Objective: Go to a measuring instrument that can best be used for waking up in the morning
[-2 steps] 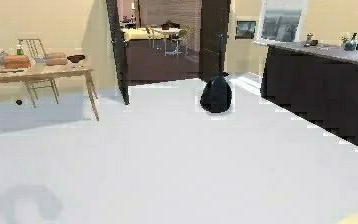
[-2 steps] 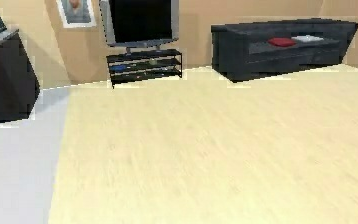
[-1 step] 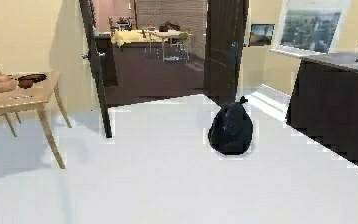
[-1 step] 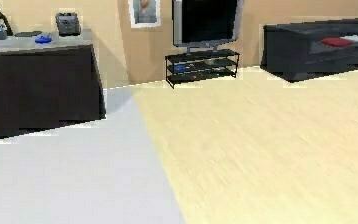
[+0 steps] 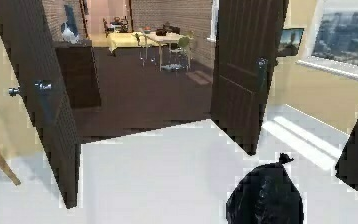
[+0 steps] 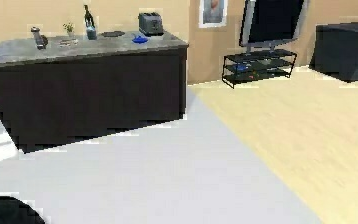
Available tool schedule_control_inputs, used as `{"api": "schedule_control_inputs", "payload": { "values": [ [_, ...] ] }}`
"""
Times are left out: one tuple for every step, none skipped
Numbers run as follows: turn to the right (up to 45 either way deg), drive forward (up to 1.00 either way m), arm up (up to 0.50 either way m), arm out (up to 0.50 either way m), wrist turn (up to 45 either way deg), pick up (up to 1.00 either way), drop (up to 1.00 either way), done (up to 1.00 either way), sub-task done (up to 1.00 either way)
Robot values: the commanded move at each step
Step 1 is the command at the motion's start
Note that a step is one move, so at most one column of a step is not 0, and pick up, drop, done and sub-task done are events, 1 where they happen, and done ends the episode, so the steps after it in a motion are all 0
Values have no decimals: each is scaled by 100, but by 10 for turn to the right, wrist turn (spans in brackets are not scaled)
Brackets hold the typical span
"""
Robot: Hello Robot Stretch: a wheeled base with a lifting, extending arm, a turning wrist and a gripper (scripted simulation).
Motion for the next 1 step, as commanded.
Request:
{"api": "schedule_control_inputs", "payload": {
  "values": [
    [-30,0,0,0,0,0,0,0,0]
  ]
}}
